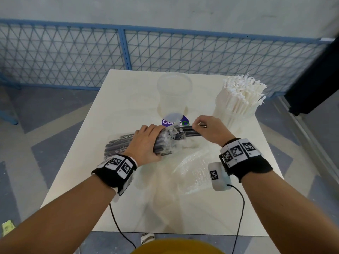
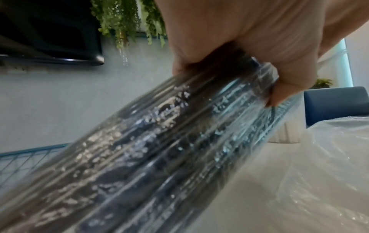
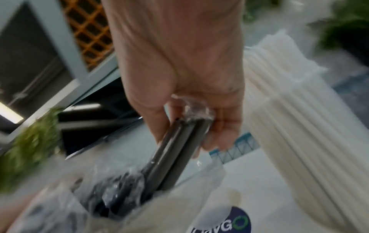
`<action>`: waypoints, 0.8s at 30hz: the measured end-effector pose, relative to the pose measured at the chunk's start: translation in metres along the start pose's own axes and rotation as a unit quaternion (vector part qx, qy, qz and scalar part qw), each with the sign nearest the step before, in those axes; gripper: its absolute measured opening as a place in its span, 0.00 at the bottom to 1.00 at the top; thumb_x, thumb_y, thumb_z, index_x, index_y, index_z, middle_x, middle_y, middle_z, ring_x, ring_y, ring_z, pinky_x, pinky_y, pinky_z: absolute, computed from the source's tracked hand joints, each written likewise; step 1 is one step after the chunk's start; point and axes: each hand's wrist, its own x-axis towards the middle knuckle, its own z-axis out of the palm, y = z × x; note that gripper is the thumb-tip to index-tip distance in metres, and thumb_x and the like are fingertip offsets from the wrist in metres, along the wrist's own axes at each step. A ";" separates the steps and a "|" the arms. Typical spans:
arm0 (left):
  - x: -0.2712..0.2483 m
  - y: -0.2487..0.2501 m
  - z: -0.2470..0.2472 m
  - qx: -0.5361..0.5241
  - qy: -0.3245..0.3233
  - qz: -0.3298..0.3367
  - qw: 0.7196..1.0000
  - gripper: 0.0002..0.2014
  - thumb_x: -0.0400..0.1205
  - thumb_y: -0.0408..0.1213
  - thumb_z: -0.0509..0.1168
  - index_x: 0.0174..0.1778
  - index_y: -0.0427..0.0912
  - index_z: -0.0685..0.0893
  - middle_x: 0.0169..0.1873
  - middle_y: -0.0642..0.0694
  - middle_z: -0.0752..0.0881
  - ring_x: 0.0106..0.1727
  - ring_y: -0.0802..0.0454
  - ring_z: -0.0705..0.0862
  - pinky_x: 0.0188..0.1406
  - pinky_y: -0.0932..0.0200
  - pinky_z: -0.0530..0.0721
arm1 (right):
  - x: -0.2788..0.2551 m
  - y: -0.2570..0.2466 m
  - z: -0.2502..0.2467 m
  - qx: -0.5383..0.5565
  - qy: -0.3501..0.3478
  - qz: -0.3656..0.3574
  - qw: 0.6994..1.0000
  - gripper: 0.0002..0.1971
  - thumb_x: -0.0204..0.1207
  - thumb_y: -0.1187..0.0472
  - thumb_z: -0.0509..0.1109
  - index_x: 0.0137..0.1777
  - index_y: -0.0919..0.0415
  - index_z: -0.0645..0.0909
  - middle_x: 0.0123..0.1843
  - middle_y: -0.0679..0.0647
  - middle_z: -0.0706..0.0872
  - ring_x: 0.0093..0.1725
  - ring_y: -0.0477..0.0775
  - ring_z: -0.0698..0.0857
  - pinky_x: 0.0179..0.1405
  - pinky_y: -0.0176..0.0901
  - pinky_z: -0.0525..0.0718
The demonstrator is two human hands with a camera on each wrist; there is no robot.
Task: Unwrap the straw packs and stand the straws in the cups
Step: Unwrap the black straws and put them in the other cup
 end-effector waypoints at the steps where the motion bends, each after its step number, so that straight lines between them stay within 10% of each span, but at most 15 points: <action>1: 0.000 0.001 -0.001 -0.001 0.000 0.003 1.000 0.41 0.62 0.44 0.73 0.72 0.43 0.68 0.62 0.43 0.77 0.60 0.41 0.73 0.60 0.47 0.73 | 0.000 -0.001 0.000 -0.079 -0.007 -0.037 0.996 0.08 0.76 0.57 0.68 0.52 0.59 0.82 0.48 0.55 0.81 0.47 0.55 0.80 0.46 0.42 0.77; 5: 0.003 0.004 -0.005 0.013 -0.003 0.025 1.000 0.41 0.62 0.44 0.72 0.72 0.45 0.67 0.62 0.45 0.77 0.59 0.42 0.73 0.59 0.47 0.75 | -0.005 -0.016 0.003 -0.261 -0.090 -0.093 0.957 0.22 0.73 0.46 0.68 0.65 0.52 0.73 0.60 0.51 0.82 0.58 0.58 0.82 0.61 0.54 0.77; 8: 0.006 0.012 -0.003 0.026 -0.011 0.052 0.998 0.42 0.61 0.44 0.72 0.73 0.46 0.66 0.62 0.47 0.77 0.59 0.43 0.73 0.58 0.50 0.72 | 0.000 -0.022 0.018 -0.322 -0.118 -0.100 0.934 0.26 0.76 0.45 0.65 0.67 0.60 0.70 0.59 0.58 0.84 0.57 0.62 0.83 0.53 0.49 0.75; 15: 0.007 0.003 -0.003 0.012 -0.045 0.028 0.999 0.41 0.63 0.45 0.71 0.74 0.45 0.65 0.63 0.47 0.76 0.61 0.45 0.72 0.59 0.50 0.74 | 0.007 -0.014 0.015 -0.270 -0.185 -0.079 0.941 0.22 0.77 0.43 0.65 0.59 0.62 0.76 0.55 0.59 0.84 0.55 0.61 0.82 0.45 0.44 0.71; 24: 0.009 0.002 -0.001 0.039 -0.071 0.017 0.997 0.41 0.64 0.44 0.71 0.74 0.48 0.64 0.65 0.50 0.74 0.63 0.46 0.71 0.60 0.51 0.69 | 0.000 0.009 0.000 -0.236 -0.212 -0.076 0.945 0.26 0.73 0.49 0.72 0.70 0.54 0.72 0.60 0.56 0.83 0.59 0.58 0.81 0.58 0.49 0.78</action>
